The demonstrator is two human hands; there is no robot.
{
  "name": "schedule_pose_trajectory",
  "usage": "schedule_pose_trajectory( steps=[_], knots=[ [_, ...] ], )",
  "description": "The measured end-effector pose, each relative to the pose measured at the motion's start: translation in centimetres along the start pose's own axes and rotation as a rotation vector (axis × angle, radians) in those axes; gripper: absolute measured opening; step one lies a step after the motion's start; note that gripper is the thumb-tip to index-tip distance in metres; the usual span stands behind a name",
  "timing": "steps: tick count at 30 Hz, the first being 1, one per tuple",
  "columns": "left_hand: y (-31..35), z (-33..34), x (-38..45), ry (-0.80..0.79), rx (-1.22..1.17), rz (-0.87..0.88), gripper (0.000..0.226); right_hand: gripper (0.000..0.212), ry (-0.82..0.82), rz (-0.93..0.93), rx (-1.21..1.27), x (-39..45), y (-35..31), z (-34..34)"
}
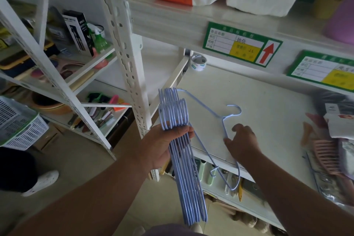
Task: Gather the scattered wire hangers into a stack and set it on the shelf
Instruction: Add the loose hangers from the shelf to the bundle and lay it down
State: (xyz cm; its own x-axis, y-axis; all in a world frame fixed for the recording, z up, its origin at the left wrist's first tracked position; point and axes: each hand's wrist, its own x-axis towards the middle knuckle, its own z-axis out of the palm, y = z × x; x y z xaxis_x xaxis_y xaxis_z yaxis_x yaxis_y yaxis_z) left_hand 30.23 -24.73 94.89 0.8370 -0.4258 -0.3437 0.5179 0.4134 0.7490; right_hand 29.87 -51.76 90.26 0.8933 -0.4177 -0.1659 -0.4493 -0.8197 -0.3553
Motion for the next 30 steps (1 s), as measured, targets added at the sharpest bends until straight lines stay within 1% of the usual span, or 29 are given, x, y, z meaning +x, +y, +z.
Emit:
schedule_pose_trajectory(
  steps=[2, 3, 6, 8, 10, 12, 14, 15, 17, 18, 19, 20, 25, 30],
  knots=[
    [0.0, 0.0, 0.0, 0.004, 0.009, -0.004, 0.030, 0.042, -0.073, 0.022, -0.088, 1.1, 0.5, 0.1],
    [-0.1, -0.1, 0.1, 0.004, 0.008, -0.005, 0.028, 0.039, -0.093, 0.035, -0.095, 1.4, 0.6, 0.2],
    [-0.1, -0.3, 0.1, 0.012, -0.004, -0.005, 0.029, 0.031, -0.129, 0.083, -0.128, 1.9, 0.8, 0.1],
    [-0.1, -0.5, 0.1, 0.013, -0.009, -0.006, 0.033, 0.030, -0.146, 0.123, -0.158, 2.2, 0.9, -0.1],
    [-0.1, -0.6, 0.0, 0.019, -0.014, -0.007, 0.036, 0.031, -0.163, 0.174, -0.160, 1.9, 0.9, -0.5],
    [-0.1, -0.7, 0.0, 0.019, -0.025, -0.006, 0.040, 0.031, -0.179, 0.232, -0.106, 1.6, 1.0, -1.1],
    [-0.1, -0.7, 0.0, 0.016, -0.023, -0.002, 0.038, 0.027, -0.195, 0.300, 0.056, 1.1, 1.3, -1.6],
    [-0.1, -0.7, 0.0, 0.011, -0.020, 0.000, 0.036, 0.024, -0.212, 0.336, 0.187, 1.0, 1.5, -1.7],
    [0.0, -0.5, 0.0, 0.009, -0.019, -0.003, 0.040, 0.012, -0.275, 0.420, 0.554, 0.2, 1.8, -2.0],
    [0.0, -0.4, 0.0, 0.009, -0.021, -0.005, 0.043, 0.011, -0.307, 0.449, 0.723, -0.4, 1.8, -2.4],
    [0.0, -0.4, 0.0, 0.010, -0.025, -0.005, 0.047, 0.012, -0.343, 0.450, 0.836, -1.0, 1.7, -2.9],
    [0.1, -0.3, 0.0, 0.009, -0.030, -0.007, 0.050, 0.012, -0.377, 0.424, 0.886, -1.7, 1.6, -3.4],
    [0.2, -0.4, 0.0, -0.007, -0.053, -0.014, 0.067, 0.020, -0.498, 0.214, 0.855, -4.6, 0.0, -5.6],
    [0.1, 0.0, 0.1, -0.013, -0.052, -0.018, 0.049, 0.024, -0.522, 0.122, 0.795, -6.5, -2.4, -5.9]
  ],
)
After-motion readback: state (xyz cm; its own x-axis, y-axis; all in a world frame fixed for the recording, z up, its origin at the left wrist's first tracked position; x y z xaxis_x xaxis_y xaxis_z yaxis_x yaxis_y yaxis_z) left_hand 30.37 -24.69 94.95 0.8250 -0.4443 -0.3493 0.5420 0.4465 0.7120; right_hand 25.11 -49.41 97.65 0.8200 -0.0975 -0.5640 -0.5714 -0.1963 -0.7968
